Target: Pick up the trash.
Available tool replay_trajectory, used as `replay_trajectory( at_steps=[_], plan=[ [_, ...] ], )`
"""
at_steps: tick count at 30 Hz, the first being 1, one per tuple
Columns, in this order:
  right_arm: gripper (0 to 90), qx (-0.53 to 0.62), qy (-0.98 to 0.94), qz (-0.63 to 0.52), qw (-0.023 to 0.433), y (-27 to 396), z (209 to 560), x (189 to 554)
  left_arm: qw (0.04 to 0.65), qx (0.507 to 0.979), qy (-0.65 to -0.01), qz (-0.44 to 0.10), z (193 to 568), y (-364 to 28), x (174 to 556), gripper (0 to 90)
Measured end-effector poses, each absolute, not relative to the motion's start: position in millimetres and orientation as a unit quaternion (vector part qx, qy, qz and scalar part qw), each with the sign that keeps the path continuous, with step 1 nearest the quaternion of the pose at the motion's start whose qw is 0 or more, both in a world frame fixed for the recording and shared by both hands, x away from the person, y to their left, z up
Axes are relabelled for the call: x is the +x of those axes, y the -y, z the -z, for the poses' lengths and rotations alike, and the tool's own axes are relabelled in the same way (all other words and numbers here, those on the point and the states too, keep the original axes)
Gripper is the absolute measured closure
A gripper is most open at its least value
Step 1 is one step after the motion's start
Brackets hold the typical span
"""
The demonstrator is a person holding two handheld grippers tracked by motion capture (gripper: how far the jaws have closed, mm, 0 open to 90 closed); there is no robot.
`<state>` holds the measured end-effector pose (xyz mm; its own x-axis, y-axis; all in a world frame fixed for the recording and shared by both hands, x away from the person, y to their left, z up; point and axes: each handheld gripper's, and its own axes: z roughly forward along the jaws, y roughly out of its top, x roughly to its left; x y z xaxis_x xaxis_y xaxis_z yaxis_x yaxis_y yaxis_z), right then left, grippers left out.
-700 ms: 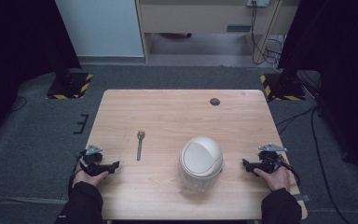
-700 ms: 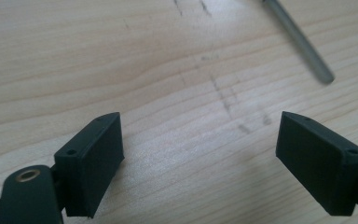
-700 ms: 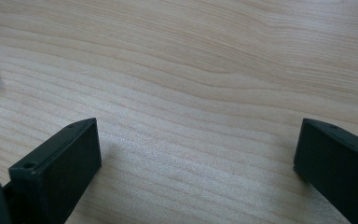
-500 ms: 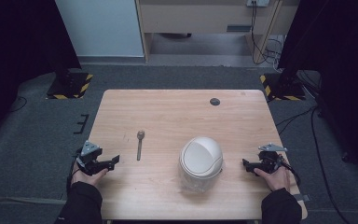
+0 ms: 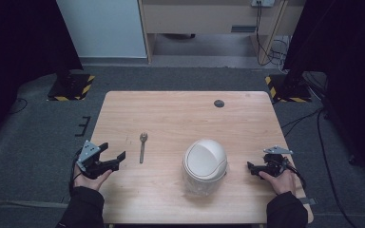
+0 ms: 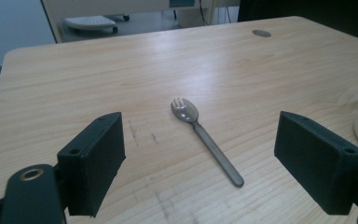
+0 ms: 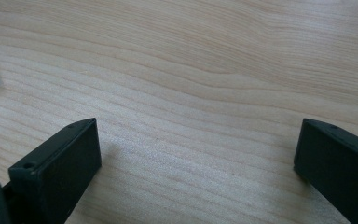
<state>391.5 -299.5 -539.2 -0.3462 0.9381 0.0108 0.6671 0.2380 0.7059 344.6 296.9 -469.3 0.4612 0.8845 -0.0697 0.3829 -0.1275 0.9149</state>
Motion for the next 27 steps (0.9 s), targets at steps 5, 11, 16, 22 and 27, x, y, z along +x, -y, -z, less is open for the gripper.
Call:
replay_trajectory(
  at_steps=[5,11,16,22,27],
  plan=[
    [0.8,0.531,-0.756,-0.316,0.214,299,539,392,0.509,0.695,-0.431,-0.269,459,-289,340,15.9],
    [0.8,0.531,-0.756,-0.316,0.214,299,539,392,0.544,0.683,-0.407,-0.268,447,-272,333,17.9],
    [0.8,0.531,-0.756,-0.316,0.214,299,539,392,0.559,0.68,-0.391,-0.269,441,-264,331,18.7],
    [0.7,0.531,-0.757,-0.316,0.215,299,539,392,0.577,0.679,-0.372,-0.261,432,-248,331,19.5],
    [0.8,0.531,-0.757,-0.316,0.215,299,539,391,0.588,0.681,-0.348,-0.264,421,-234,328,19.5]
  ],
)
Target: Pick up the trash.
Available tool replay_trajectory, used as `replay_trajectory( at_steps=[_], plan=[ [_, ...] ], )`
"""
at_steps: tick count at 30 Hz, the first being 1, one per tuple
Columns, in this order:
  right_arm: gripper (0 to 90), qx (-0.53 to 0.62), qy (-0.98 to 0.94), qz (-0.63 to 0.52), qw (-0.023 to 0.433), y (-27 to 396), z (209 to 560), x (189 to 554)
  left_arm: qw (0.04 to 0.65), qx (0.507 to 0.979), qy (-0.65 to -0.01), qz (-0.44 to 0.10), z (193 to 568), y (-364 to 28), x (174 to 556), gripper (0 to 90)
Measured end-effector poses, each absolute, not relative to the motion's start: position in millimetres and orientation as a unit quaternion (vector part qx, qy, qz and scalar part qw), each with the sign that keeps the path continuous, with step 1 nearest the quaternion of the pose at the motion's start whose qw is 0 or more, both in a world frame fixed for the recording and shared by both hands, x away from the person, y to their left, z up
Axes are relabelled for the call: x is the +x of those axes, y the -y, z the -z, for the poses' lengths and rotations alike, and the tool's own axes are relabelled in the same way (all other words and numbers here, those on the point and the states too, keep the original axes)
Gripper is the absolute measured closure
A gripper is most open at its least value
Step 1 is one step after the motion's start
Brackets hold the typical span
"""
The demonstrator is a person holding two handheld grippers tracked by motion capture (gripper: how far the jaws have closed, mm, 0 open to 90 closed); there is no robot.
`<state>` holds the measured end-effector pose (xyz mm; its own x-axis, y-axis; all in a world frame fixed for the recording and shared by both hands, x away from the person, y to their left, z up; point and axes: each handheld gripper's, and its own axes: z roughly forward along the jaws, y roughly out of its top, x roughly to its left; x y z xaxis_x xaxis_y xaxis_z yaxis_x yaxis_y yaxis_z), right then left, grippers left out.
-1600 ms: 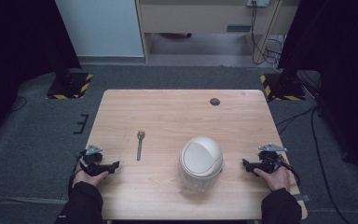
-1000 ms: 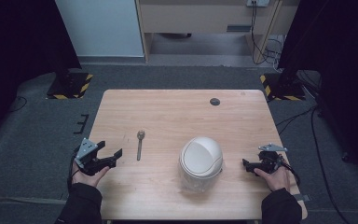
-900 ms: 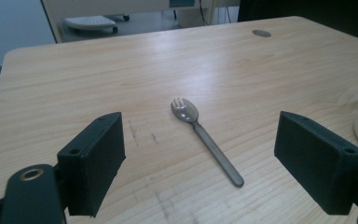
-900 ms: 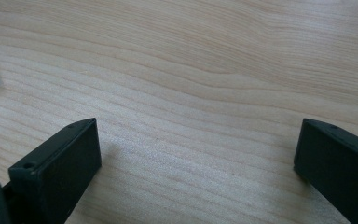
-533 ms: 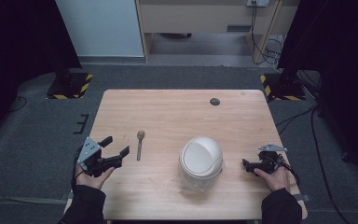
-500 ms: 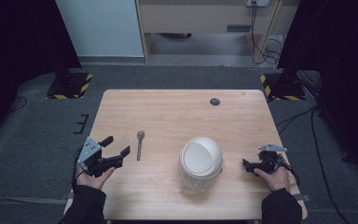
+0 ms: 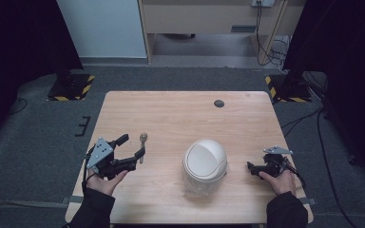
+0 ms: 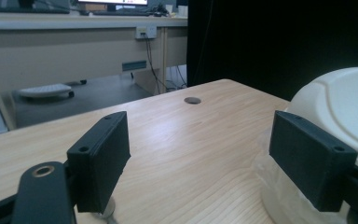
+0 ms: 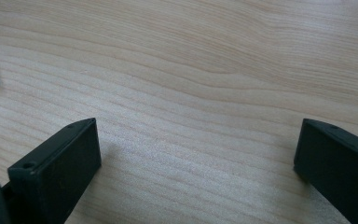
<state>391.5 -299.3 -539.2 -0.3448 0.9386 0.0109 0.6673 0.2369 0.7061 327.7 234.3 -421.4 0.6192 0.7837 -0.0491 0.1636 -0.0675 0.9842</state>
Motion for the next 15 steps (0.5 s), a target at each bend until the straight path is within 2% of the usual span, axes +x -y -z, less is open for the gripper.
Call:
replay_trajectory(
  at_steps=[15],
  plan=[
    [0.8,0.531,-0.757,-0.316,0.215,299,539,391,0.592,0.709,-0.31,-0.225,412,-179,334,19.5]
  ],
)
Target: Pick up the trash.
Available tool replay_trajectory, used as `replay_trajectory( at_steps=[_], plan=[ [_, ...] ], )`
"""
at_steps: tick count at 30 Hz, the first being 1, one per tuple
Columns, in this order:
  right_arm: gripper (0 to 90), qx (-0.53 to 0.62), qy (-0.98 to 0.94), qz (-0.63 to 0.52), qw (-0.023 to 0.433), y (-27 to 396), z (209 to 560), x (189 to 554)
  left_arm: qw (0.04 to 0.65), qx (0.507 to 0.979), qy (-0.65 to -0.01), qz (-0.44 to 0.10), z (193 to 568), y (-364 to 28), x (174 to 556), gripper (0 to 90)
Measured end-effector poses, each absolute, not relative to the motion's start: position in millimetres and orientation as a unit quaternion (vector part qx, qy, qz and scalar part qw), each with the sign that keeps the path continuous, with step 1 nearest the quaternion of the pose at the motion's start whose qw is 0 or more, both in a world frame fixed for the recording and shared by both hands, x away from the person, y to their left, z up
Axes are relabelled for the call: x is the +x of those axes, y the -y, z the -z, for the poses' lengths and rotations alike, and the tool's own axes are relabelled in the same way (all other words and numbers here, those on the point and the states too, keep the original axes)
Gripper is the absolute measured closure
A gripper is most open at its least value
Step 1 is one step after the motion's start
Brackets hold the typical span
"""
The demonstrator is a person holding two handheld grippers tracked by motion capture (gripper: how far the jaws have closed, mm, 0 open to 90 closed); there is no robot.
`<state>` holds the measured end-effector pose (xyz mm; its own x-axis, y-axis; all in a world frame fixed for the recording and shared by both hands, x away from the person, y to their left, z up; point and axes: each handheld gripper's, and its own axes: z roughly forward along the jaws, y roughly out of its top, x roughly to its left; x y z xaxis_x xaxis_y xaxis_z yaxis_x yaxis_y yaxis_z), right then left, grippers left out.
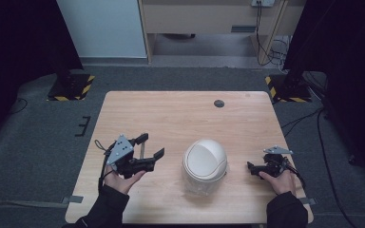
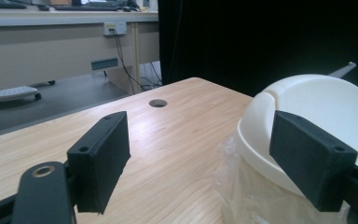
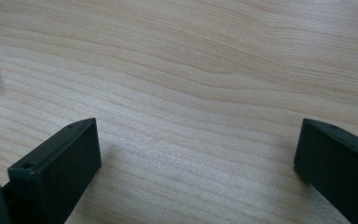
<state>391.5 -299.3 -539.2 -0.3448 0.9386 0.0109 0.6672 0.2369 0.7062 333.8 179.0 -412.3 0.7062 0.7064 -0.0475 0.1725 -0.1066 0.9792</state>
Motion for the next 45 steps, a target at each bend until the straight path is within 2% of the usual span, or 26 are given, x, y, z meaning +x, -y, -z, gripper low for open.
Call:
replay_trajectory(
  at_steps=[18,39,45],
  plan=[
    [0.8,0.531,-0.757,-0.316,0.215,299,539,391,0.57,0.753,-0.277,-0.175,429,-112,345,18.1],
    [0.7,0.531,-0.757,-0.316,0.215,299,539,392,0.526,0.785,-0.294,-0.141,442,-93,358,15.5],
    [0.7,0.531,-0.757,-0.316,0.215,299,539,391,0.509,0.799,-0.285,-0.147,438,-84,358,15.4]
  ],
)
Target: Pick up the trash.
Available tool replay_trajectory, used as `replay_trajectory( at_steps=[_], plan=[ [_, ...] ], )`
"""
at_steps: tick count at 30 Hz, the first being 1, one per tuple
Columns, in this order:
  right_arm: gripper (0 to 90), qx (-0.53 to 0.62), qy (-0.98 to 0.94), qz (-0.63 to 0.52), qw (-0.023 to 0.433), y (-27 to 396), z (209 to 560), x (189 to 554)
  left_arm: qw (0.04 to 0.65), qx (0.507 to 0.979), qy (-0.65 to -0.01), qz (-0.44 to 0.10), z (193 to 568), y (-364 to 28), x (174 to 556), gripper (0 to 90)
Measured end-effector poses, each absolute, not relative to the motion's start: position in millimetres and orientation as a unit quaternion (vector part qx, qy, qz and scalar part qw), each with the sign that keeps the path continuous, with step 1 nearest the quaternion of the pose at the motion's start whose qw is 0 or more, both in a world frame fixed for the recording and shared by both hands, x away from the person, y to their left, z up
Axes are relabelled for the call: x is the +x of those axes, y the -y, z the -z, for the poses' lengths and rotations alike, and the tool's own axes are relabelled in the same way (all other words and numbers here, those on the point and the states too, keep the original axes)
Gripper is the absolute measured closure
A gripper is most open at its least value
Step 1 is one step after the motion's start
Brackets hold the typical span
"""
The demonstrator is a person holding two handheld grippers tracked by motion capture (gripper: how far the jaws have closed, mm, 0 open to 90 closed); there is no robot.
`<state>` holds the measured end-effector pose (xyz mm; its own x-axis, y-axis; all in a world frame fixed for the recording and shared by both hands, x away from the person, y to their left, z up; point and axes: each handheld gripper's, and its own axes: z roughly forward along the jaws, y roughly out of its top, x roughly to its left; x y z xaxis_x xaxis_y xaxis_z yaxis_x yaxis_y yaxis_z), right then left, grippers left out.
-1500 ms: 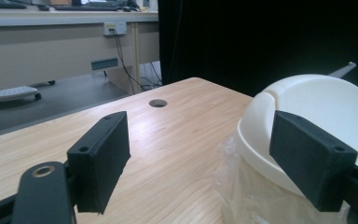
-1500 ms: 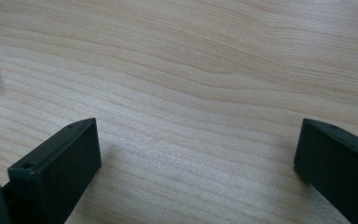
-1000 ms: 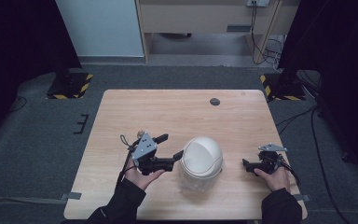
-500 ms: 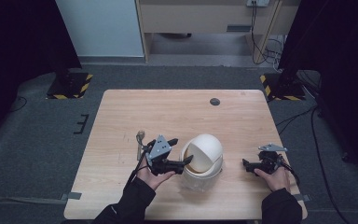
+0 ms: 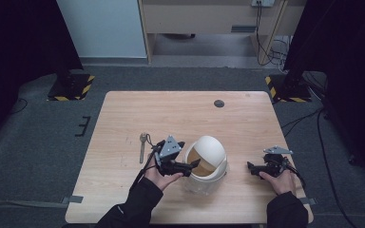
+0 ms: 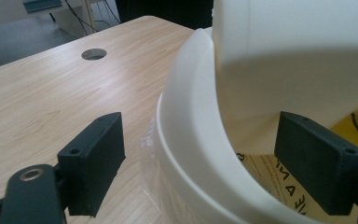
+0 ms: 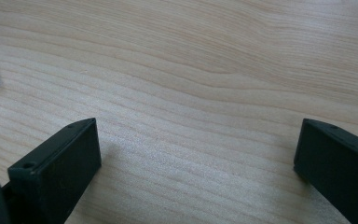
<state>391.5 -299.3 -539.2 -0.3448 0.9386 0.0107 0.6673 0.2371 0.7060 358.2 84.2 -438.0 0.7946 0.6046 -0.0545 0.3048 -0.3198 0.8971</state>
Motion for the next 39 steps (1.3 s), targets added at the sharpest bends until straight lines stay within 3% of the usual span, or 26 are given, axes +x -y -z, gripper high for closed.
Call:
replay_trajectory(
  at_steps=[10,22,30,39],
  plan=[
    [0.8,0.531,-0.757,-0.316,0.215,299,539,392,0.524,0.79,-0.275,-0.161,429,-94,351,15.8],
    [0.7,0.531,-0.757,-0.316,0.214,299,539,392,0.549,0.743,-0.317,-0.215,398,-170,340,15.6],
    [0.8,0.531,-0.757,-0.316,0.214,299,539,391,0.538,0.722,-0.369,-0.23,403,-217,344,15.6],
    [0.8,0.531,-0.757,-0.316,0.215,299,539,391,0.503,0.721,-0.407,-0.248,422,-234,366,16.1]
  ],
)
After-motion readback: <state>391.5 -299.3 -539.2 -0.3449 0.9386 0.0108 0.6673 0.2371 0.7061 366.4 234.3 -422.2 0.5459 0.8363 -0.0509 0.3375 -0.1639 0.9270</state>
